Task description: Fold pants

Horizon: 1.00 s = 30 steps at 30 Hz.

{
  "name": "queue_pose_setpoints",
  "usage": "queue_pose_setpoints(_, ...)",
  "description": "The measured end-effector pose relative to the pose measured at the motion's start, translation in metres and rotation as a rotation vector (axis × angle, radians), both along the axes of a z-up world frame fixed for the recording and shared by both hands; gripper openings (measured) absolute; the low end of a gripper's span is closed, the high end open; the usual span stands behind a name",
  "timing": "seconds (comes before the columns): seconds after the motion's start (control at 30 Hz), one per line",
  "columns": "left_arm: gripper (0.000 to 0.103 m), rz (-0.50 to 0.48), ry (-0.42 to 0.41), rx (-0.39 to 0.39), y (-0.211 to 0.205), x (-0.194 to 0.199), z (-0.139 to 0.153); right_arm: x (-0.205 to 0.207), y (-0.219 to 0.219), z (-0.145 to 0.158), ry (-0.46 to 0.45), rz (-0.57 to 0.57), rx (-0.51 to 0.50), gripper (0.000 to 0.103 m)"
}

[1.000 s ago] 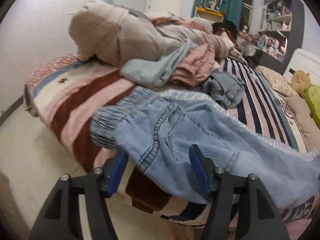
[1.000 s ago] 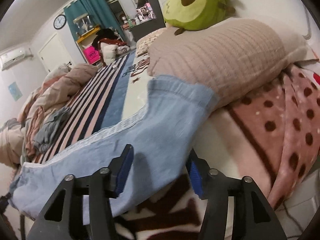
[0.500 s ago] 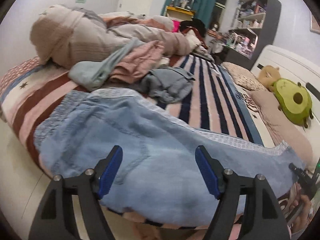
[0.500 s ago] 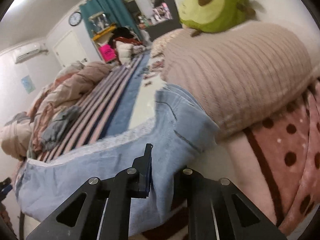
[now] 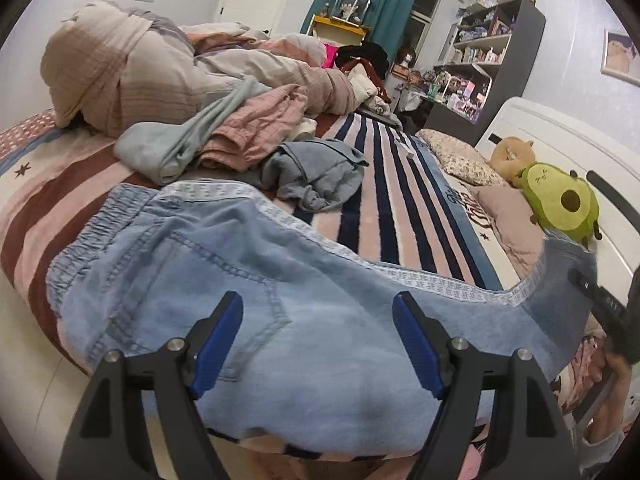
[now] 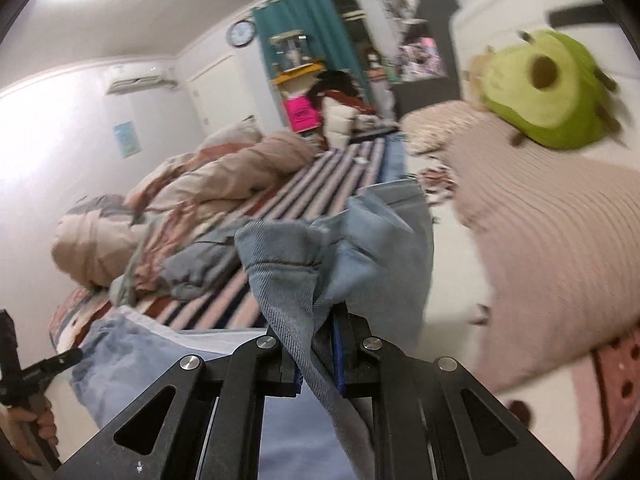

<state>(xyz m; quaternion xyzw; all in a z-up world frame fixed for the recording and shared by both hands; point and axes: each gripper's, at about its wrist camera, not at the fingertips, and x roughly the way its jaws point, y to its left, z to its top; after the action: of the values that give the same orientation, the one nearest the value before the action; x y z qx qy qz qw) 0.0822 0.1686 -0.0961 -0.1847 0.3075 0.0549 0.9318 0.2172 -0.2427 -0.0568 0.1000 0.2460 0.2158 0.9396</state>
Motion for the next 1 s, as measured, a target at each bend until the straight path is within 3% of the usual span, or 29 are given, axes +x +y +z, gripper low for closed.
queue_pose_setpoints(0.2, 0.077, -0.025, -0.023, -0.031, 0.028, -0.018, -0.009, -0.004, 0.09, 0.012, -0.014, 0.136, -0.056, 0.005)
queue_pose_setpoints(0.47, 0.077, -0.059, -0.035, -0.106, 0.052, -0.027, -0.024, -0.008, 0.199, -0.009, 0.06, 0.34, -0.157, 0.004)
queue_pose_setpoints(0.63, 0.077, -0.068, -0.051, -0.097, 0.055, -0.029, -0.022, -0.009, 0.231, 0.001, 0.015, 0.374, -0.219, 0.004)
queue_pose_setpoints(0.8, 0.077, -0.058, -0.039, -0.096, 0.06, -0.033, -0.023, -0.01, 0.236, -0.006, 0.032, 0.385, -0.23, 0.004)
queue_pose_setpoints(0.9, 0.077, -0.048, -0.034, -0.099, 0.062, -0.034, -0.025, -0.008, 0.245, -0.023, 0.13, 0.483, -0.289, 0.008)
queue_pose_setpoints(1.0, 0.077, -0.005, -0.024, -0.089, 0.065, -0.036, -0.024, -0.019, 0.262, -0.05, 0.21, 0.6, -0.435, 0.017)
